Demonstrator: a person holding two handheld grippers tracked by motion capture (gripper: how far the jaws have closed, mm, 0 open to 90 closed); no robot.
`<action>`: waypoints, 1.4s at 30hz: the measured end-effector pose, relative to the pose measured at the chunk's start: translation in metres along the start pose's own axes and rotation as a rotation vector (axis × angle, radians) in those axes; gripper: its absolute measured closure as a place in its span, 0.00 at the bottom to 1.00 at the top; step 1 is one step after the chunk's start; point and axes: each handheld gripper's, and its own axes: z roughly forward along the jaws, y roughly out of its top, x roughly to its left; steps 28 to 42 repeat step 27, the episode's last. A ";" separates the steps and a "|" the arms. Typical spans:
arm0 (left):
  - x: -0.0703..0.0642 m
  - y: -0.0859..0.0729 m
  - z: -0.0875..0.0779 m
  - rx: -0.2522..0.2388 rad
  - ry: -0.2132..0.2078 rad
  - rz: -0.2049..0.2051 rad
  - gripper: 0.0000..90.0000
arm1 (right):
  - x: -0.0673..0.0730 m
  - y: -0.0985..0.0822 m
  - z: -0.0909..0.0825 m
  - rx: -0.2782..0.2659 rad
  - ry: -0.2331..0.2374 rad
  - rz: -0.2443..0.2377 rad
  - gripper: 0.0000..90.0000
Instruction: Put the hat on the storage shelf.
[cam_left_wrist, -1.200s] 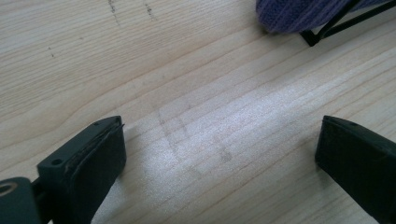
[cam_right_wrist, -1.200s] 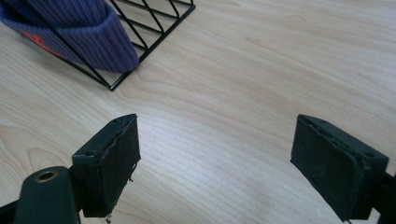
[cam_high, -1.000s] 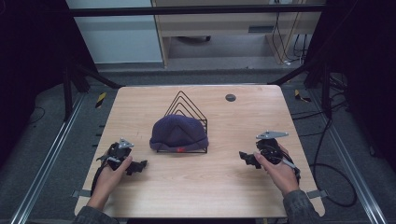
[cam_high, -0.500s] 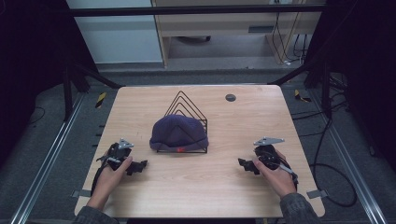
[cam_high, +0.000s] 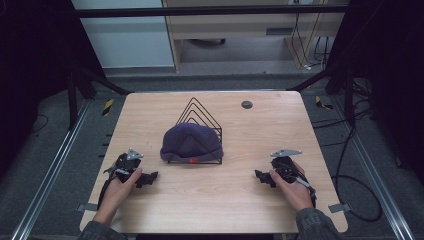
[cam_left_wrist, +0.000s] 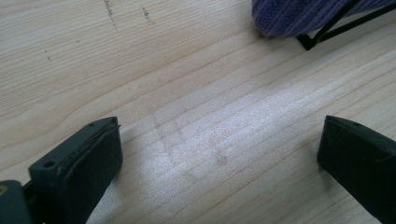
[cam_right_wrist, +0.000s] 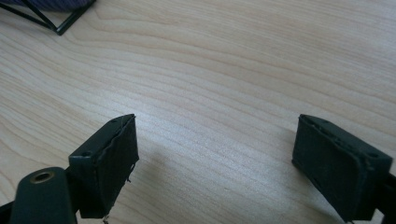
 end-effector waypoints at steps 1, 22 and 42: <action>0.000 0.000 0.000 -0.001 0.000 0.000 0.00 | 0.000 0.000 0.000 -0.002 -0.003 0.000 0.15; -0.003 0.000 0.001 -0.002 -0.004 0.000 0.00 | 0.015 -0.013 0.004 -0.062 -0.070 -0.084 0.10; -0.004 0.000 0.000 0.001 -0.007 0.003 0.00 | 0.017 -0.014 0.004 -0.059 -0.074 -0.081 0.09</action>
